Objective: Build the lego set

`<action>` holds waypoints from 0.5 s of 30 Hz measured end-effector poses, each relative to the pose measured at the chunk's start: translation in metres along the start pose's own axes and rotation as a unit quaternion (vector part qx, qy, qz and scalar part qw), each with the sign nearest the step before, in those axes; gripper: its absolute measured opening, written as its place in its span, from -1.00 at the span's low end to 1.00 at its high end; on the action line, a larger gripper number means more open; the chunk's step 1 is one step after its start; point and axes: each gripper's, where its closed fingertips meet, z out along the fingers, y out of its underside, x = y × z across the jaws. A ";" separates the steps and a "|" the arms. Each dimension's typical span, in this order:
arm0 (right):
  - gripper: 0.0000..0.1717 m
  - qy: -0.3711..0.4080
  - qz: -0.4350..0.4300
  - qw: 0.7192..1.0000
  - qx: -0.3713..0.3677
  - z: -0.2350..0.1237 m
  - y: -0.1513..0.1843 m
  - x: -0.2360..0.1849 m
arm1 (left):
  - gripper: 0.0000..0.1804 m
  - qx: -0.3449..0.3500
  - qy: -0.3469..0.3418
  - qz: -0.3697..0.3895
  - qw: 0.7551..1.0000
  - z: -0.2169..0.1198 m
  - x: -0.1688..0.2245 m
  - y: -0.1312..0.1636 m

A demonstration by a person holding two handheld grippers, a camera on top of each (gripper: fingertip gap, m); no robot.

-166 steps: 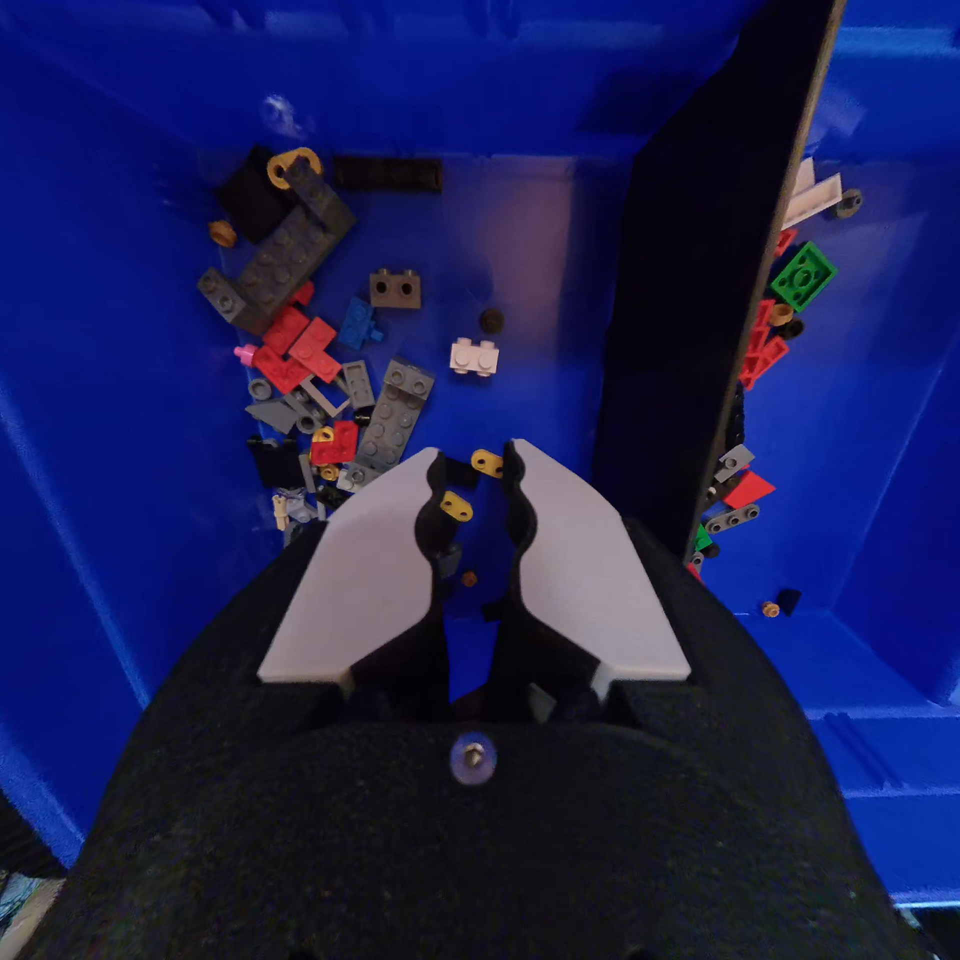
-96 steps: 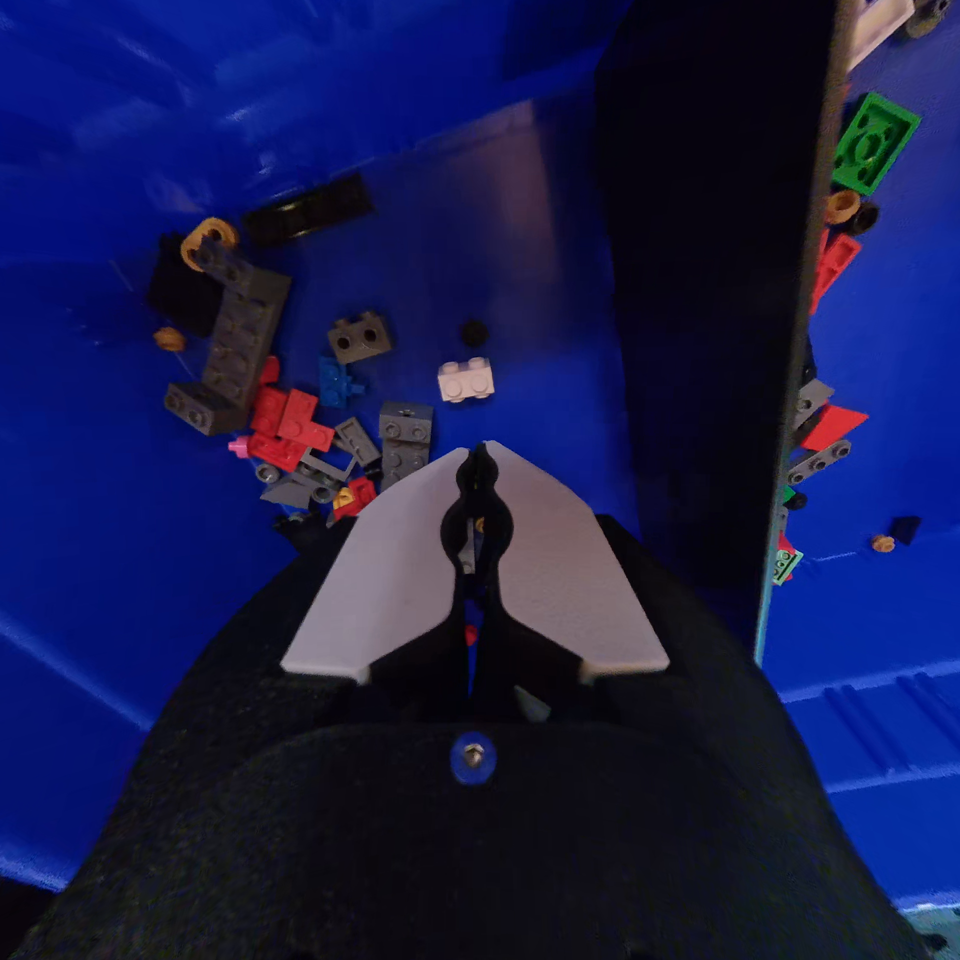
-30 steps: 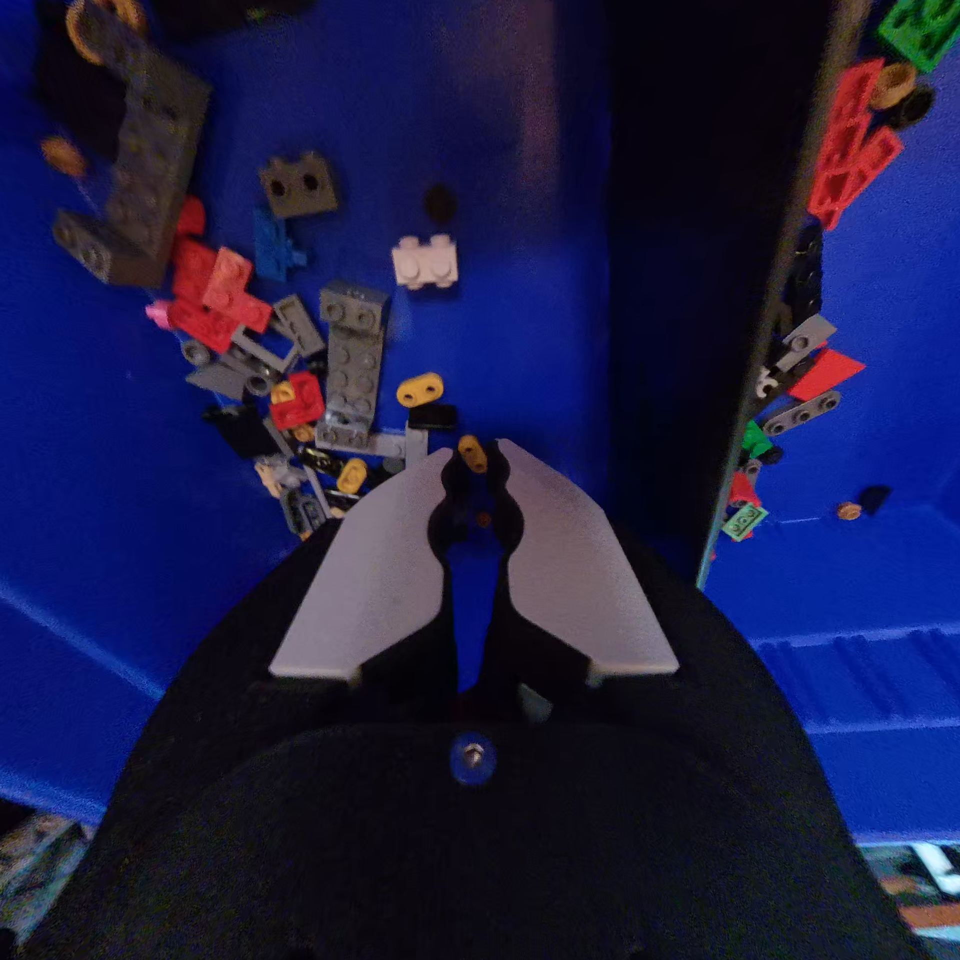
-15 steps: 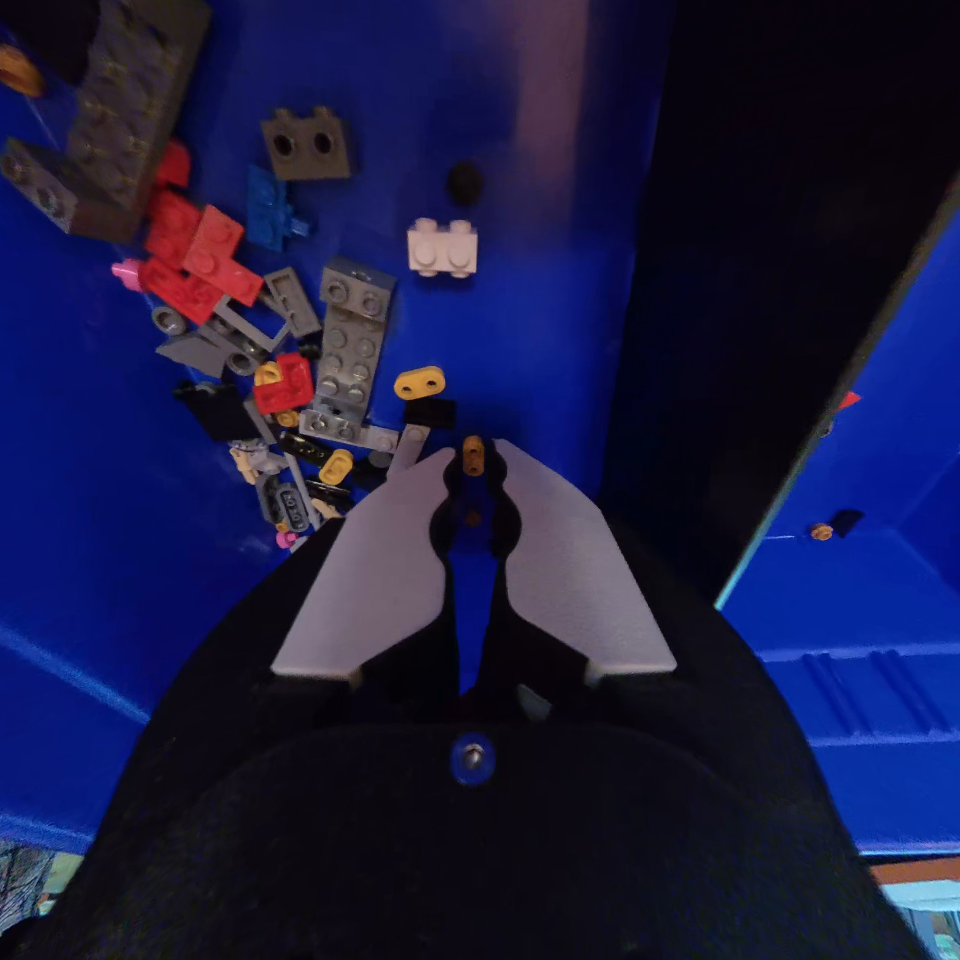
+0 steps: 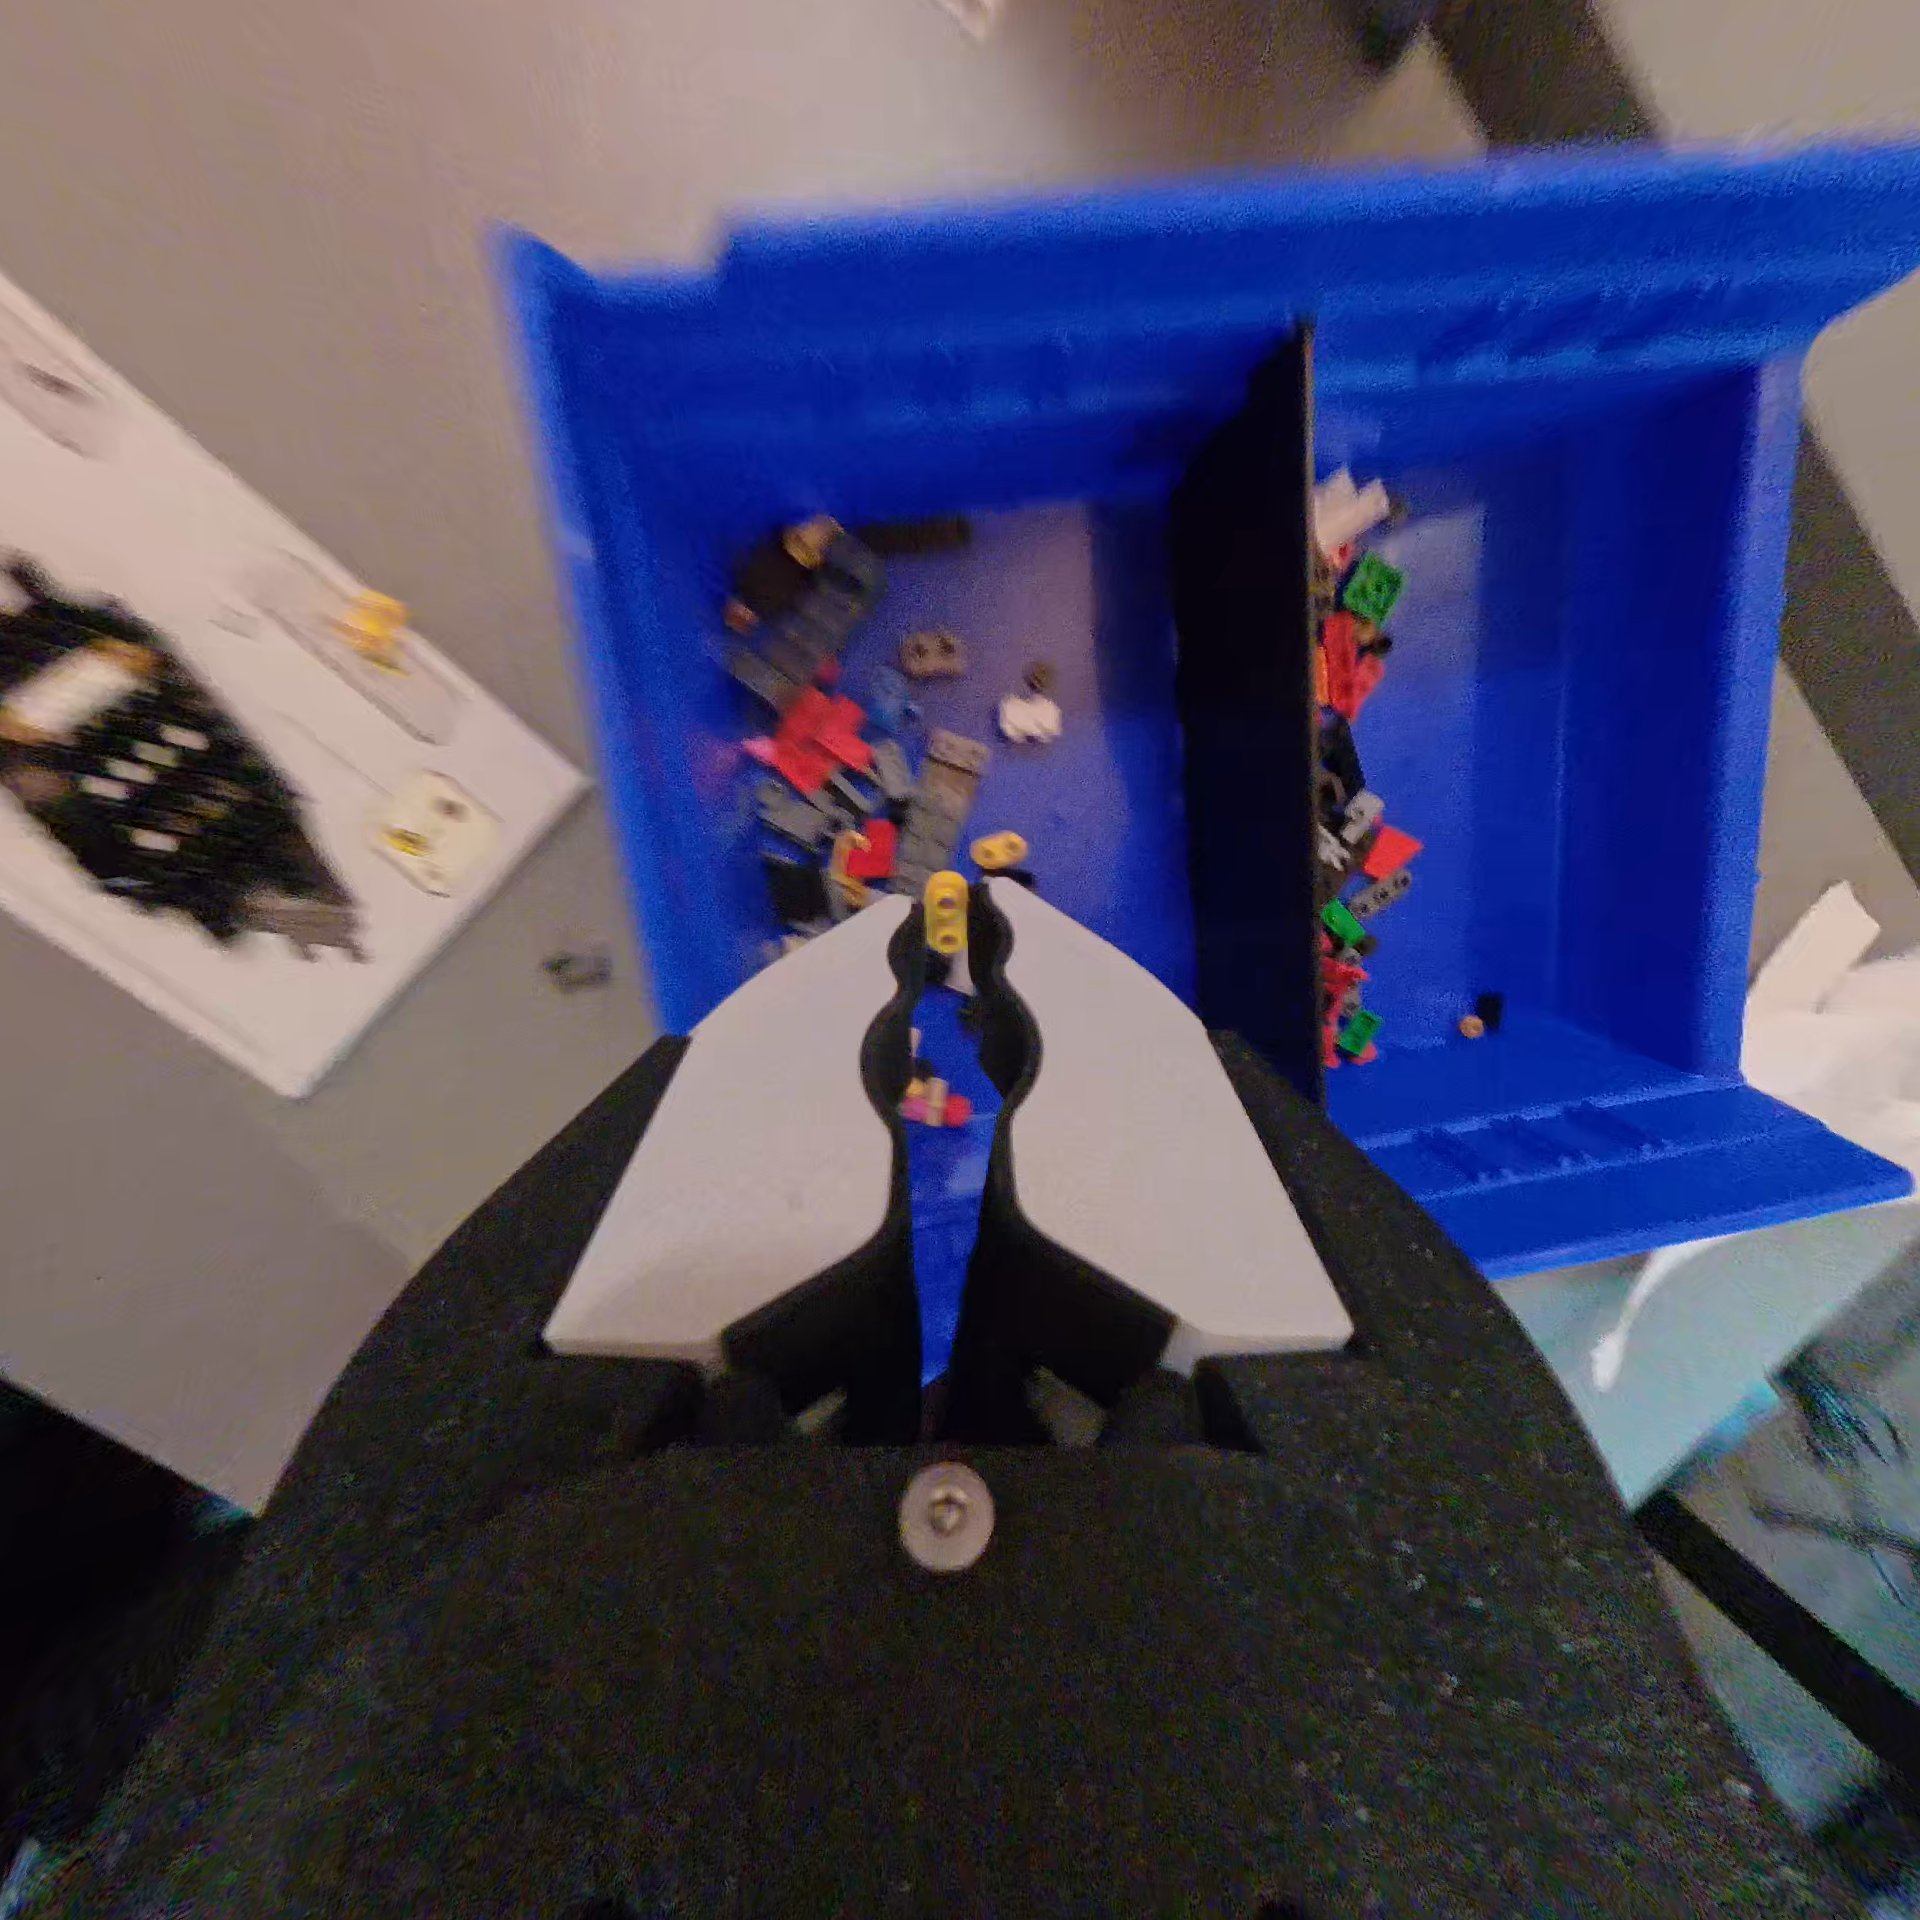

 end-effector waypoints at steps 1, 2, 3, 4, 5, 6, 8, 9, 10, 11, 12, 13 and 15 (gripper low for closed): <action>-0.91 -0.005 0.002 0.999 0.031 -0.013 -0.006 -0.011 | -0.46 0.002 0.005 -0.001 1.000 0.001 0.003 -0.002; -0.91 -0.008 0.002 0.998 0.056 -0.025 -0.010 -0.022 | -0.46 0.004 0.009 0.003 1.000 0.001 0.007 -0.004; -0.91 -0.008 0.000 0.997 0.075 -0.036 -0.013 -0.033 | -0.46 0.004 0.010 0.012 1.000 0.001 0.010 -0.006; -0.91 -0.007 -0.002 0.996 0.089 -0.046 -0.014 -0.043 | -0.46 0.003 0.007 0.025 1.000 0.001 0.012 -0.008; -0.91 0.000 -0.002 0.995 0.102 -0.054 -0.016 -0.051 | -0.46 0.002 0.004 0.039 0.999 0.000 0.014 -0.011; -0.91 0.007 0.002 0.993 0.121 -0.061 -0.018 -0.059 | -0.46 0.004 0.005 0.050 0.999 0.000 0.017 -0.014; -0.91 -0.003 0.006 0.984 0.180 -0.068 -0.030 -0.081 | -0.46 0.024 0.023 0.055 0.998 -0.001 0.028 -0.023; -0.91 -0.018 0.006 0.977 0.214 -0.069 -0.038 -0.094 | -0.48 0.042 0.038 0.054 0.997 -0.001 0.035 -0.029; -0.91 -0.036 0.010 0.969 0.243 -0.067 -0.046 -0.106 | -0.50 0.059 0.052 0.052 0.996 -0.001 0.041 -0.034; -0.90 -0.056 0.016 0.962 0.267 -0.064 -0.053 -0.116 | -0.53 0.071 0.063 0.048 0.994 0.001 0.046 -0.038; -0.90 -0.078 0.019 0.954 0.290 -0.060 -0.062 -0.126 | -0.54 0.077 0.070 0.040 0.994 0.003 0.050 -0.039; -0.91 -0.103 0.020 0.944 0.313 -0.057 -0.071 -0.135 | -0.54 0.075 0.073 0.032 0.994 0.005 0.053 -0.040; -0.91 -0.167 0.013 0.924 0.343 -0.048 -0.091 -0.153 | -0.53 0.059 0.090 0.047 0.993 0.008 0.066 -0.038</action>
